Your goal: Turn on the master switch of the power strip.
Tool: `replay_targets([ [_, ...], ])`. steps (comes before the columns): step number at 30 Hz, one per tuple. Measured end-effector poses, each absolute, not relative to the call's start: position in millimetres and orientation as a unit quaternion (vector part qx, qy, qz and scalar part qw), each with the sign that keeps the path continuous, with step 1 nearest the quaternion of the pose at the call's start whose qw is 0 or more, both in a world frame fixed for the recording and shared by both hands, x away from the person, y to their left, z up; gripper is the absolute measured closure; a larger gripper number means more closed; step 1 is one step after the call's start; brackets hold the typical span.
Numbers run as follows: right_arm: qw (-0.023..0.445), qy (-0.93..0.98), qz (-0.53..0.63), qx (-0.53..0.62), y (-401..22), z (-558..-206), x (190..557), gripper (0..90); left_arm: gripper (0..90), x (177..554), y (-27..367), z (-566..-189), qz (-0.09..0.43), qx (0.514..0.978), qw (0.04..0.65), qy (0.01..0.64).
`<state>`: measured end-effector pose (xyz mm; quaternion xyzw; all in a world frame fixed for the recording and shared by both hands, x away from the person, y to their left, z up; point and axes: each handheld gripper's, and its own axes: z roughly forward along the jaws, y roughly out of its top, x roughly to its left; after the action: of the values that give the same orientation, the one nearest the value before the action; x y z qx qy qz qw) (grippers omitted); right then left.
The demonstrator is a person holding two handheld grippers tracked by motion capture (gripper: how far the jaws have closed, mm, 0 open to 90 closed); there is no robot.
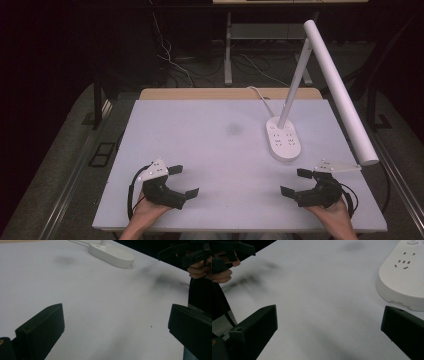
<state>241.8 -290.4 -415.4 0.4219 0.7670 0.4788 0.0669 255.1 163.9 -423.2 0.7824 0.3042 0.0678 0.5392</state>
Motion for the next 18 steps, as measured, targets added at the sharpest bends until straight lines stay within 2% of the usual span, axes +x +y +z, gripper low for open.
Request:
replay_targets([
  [18, 0.066, 0.776, 0.466, 0.42, -286.2, -415.1, 241.5, 0.1, 0.0, 256.5, 166.9, -423.9, 0.065, 0.783, 0.537, 0.308],
])
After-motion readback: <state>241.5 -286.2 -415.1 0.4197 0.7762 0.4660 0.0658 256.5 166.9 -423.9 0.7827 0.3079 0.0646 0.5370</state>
